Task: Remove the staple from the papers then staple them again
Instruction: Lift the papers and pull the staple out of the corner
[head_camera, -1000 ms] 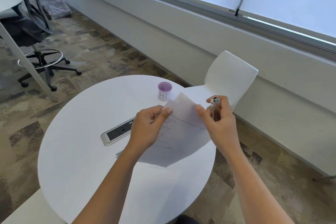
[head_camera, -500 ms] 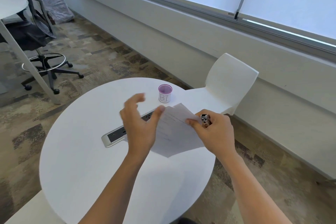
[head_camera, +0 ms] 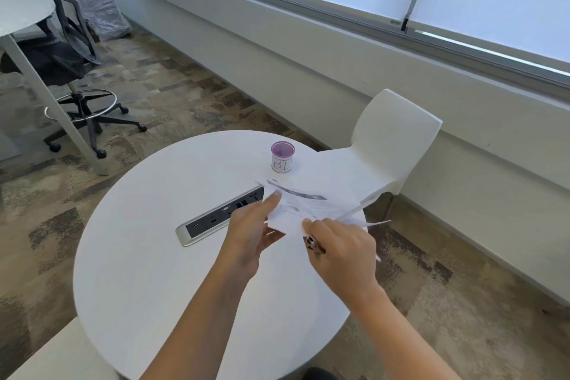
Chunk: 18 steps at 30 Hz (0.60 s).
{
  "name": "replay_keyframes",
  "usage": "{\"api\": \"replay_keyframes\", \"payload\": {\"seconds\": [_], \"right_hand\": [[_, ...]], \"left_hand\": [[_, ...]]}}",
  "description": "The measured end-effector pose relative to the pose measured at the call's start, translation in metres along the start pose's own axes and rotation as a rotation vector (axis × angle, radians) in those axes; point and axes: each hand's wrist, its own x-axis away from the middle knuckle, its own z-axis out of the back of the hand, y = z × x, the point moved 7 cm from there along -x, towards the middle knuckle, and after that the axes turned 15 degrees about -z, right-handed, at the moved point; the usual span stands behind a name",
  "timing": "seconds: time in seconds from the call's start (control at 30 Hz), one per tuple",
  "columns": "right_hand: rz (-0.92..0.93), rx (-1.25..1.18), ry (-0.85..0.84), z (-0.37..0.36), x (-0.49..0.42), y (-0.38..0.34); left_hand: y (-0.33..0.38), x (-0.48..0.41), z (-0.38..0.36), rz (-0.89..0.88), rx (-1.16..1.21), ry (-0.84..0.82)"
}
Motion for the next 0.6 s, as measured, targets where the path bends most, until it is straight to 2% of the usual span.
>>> {"api": "replay_keyframes", "payload": {"seconds": [0.13,0.23,0.37,0.47,0.53,0.6], "right_hand": [[0.038,0.035,-0.038,-0.006,0.011,-0.002],[-0.021,-0.037,-0.135,-0.008,0.014,0.002],[-0.374,-0.195,-0.322,-0.002,0.007,0.014],[-0.566,-0.247,-0.326,0.006,0.003,0.025],[-0.651,-0.407,-0.364,0.003,-0.001,0.029],[-0.831,-0.641,-0.476,-0.007,-0.002,0.035]], "left_hand": [[-0.007,0.001,0.006,0.006,-0.004,0.009],[-0.011,0.001,0.011,0.001,0.008,0.032],[-0.018,-0.002,0.019,0.014,0.000,0.057],[-0.022,-0.004,0.023,0.012,-0.013,0.060],[-0.024,-0.005,0.025,0.008,-0.021,0.068],[-0.025,-0.005,0.026,0.004,-0.017,0.076]]}}
